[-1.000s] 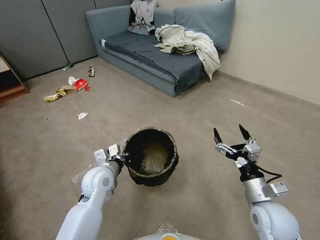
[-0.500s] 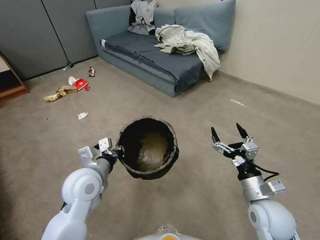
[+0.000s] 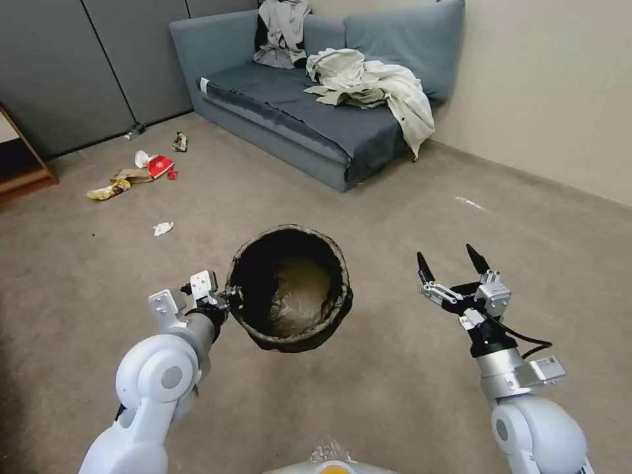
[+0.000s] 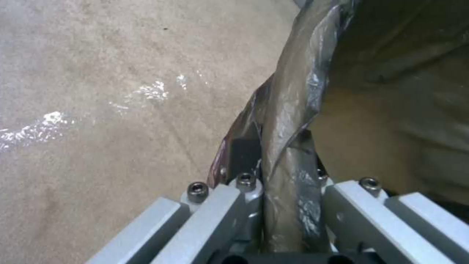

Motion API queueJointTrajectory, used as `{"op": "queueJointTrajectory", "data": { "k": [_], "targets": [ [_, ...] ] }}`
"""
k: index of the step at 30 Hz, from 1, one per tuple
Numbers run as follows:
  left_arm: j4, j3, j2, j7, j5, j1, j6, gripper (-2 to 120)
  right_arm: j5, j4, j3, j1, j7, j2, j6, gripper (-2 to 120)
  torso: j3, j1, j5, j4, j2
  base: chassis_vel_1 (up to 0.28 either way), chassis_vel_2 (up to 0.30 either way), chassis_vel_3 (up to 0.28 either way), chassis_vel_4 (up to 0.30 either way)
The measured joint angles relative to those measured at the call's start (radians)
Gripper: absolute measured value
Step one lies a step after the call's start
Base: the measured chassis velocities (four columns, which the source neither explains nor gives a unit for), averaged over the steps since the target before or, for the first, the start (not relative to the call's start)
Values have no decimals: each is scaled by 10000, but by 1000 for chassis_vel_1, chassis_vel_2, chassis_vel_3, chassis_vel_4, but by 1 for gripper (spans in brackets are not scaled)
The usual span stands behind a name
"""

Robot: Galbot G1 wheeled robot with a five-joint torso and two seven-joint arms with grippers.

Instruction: Pick up the trash can from the floor.

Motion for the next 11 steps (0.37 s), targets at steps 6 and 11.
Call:
{"op": "queueJointTrajectory", "data": {
  "k": [6,11],
  "targets": [
    [1,1,-7,20,53,19,0,1,2,-3,7,2,0,-23,4,100,0,0,0,0,0,0,0,0,0],
    [-15,-17,0,54,78,53,-2,1,-48,-5,30,6,-20,-53,-56,100,0,0,0,0,0,0,0,0,0]
  ]
}}
